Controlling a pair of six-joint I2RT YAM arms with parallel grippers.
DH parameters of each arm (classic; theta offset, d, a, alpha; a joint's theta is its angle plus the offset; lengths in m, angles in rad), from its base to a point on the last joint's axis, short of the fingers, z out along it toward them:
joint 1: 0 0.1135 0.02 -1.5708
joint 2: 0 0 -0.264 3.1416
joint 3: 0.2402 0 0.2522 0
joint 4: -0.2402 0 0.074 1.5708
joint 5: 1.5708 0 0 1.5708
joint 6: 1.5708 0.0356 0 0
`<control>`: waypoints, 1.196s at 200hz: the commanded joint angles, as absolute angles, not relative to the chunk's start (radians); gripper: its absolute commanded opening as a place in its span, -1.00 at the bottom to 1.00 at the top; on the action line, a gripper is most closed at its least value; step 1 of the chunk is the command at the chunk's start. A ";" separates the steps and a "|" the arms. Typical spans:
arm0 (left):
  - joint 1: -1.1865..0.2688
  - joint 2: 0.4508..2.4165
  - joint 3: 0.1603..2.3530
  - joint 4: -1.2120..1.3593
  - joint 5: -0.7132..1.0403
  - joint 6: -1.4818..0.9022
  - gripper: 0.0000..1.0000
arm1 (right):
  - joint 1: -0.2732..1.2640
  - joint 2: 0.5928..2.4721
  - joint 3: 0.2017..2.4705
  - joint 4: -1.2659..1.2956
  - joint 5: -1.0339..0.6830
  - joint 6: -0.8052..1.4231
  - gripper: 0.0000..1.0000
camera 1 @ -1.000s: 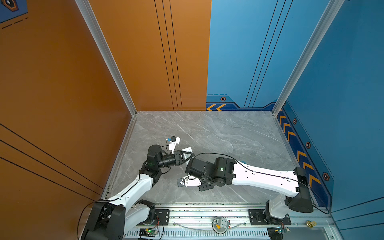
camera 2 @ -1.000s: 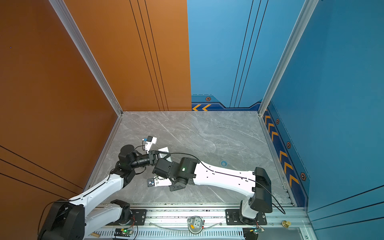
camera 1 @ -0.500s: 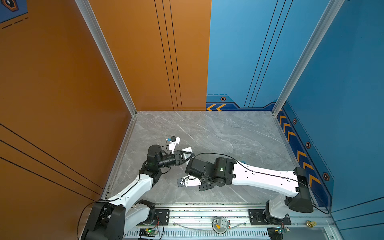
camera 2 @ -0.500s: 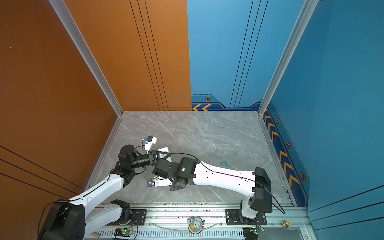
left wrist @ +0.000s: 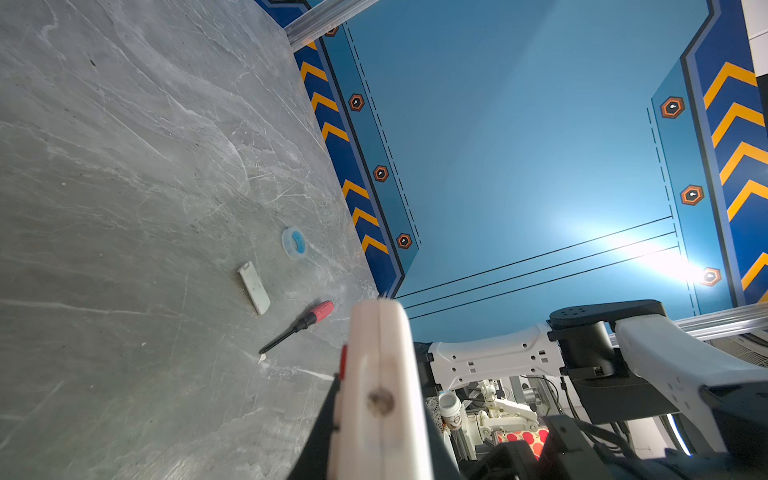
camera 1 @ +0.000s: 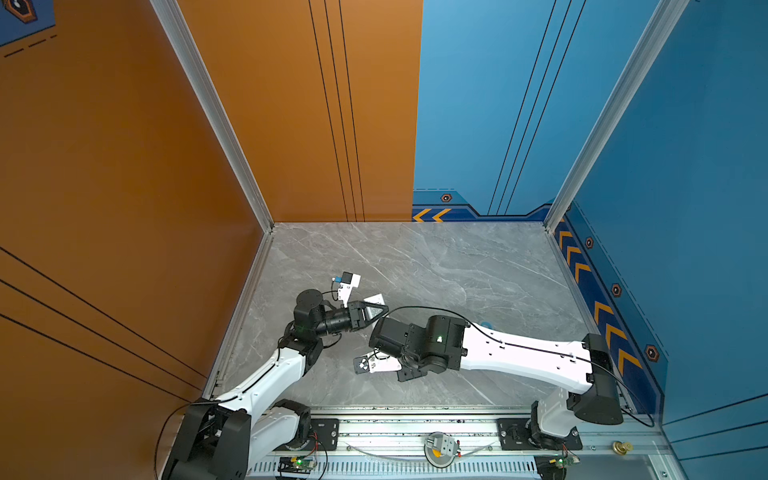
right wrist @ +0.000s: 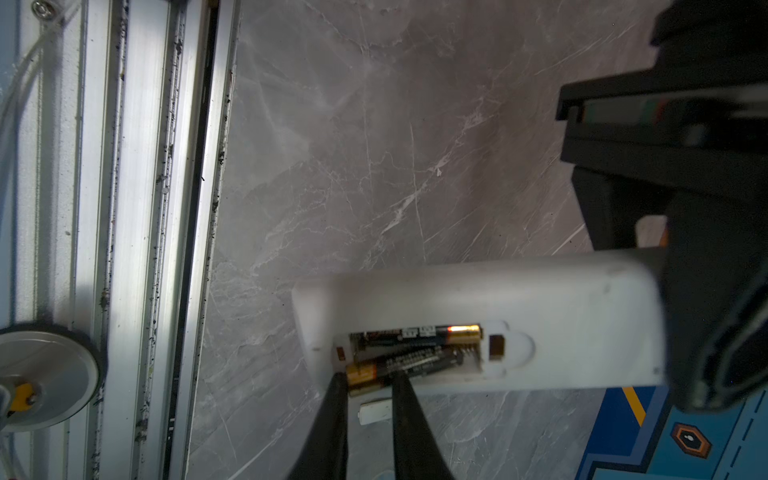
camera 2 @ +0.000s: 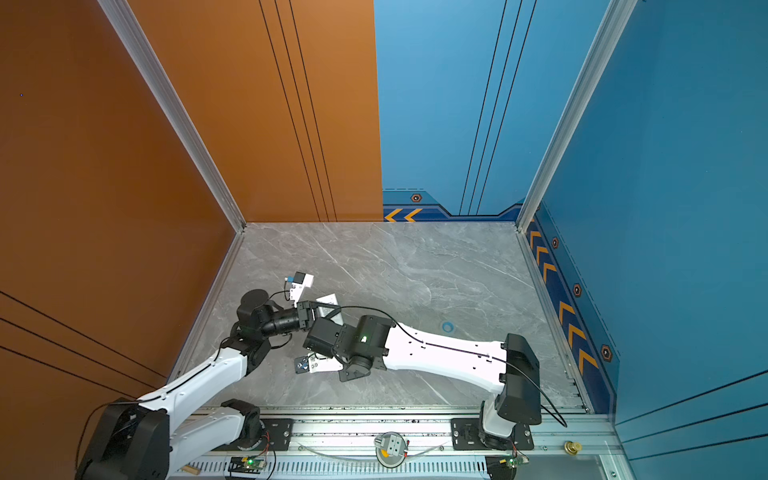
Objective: Load the batteries into the remote control
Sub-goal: 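Press the second battery down into the compartment with the right gripper fingers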
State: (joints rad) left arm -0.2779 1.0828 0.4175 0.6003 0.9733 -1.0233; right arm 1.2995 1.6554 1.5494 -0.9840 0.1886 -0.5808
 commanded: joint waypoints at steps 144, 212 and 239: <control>-0.290 1.051 0.442 0.618 1.014 -1.028 -1.00 | 1.292 1.724 1.594 -0.978 0.264 -0.580 -0.82; -0.290 1.047 0.441 0.618 1.013 -1.029 -1.00 | 1.293 1.724 1.595 -0.977 0.281 -0.580 -0.82; -0.290 1.048 0.441 0.618 1.014 -1.030 -1.00 | 1.292 1.727 1.595 -0.977 0.282 -0.579 -0.83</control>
